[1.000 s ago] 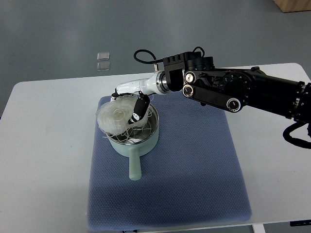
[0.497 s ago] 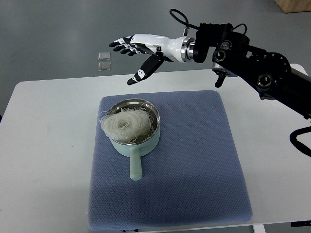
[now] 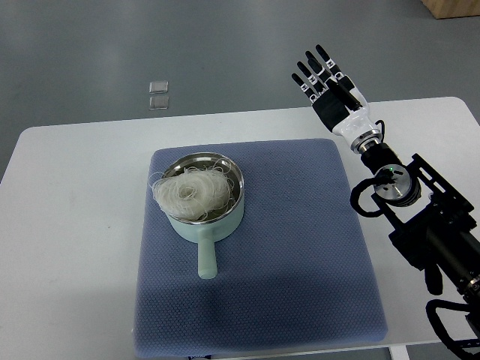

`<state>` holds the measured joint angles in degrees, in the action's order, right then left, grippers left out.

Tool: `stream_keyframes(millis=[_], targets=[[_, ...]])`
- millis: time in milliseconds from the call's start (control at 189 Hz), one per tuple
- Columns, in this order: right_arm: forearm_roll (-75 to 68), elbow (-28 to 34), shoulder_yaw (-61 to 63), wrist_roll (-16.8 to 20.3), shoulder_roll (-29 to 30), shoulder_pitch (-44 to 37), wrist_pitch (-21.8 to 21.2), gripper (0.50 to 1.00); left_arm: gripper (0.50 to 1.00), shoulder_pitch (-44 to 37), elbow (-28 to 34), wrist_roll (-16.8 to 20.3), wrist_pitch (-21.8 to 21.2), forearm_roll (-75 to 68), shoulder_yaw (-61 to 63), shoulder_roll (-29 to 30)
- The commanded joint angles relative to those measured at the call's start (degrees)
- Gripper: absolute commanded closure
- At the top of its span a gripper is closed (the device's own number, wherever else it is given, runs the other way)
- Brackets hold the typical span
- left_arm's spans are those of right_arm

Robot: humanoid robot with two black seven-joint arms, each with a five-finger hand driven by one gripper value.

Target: Put vermicelli into pot with right hand

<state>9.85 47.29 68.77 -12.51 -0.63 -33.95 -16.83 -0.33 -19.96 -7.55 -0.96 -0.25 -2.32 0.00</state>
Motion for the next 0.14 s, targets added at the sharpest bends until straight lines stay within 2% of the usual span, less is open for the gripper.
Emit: stream_keyframes(millis=[0,132], targets=[[-1.76,-1.94,0.05,-1.11,-0.07,0.2,-0.31,0.576,0.5,-0.02,0.0,-0.01,0.0,-0.01,-0.06,0.0],[-1.85,-4.04,0.22,-1.2,-0.34,-0.24,-0.23,0.576,0.5,-0.02,-0.17,-0.01,0.0,-0.01,-0.06,0.0]])
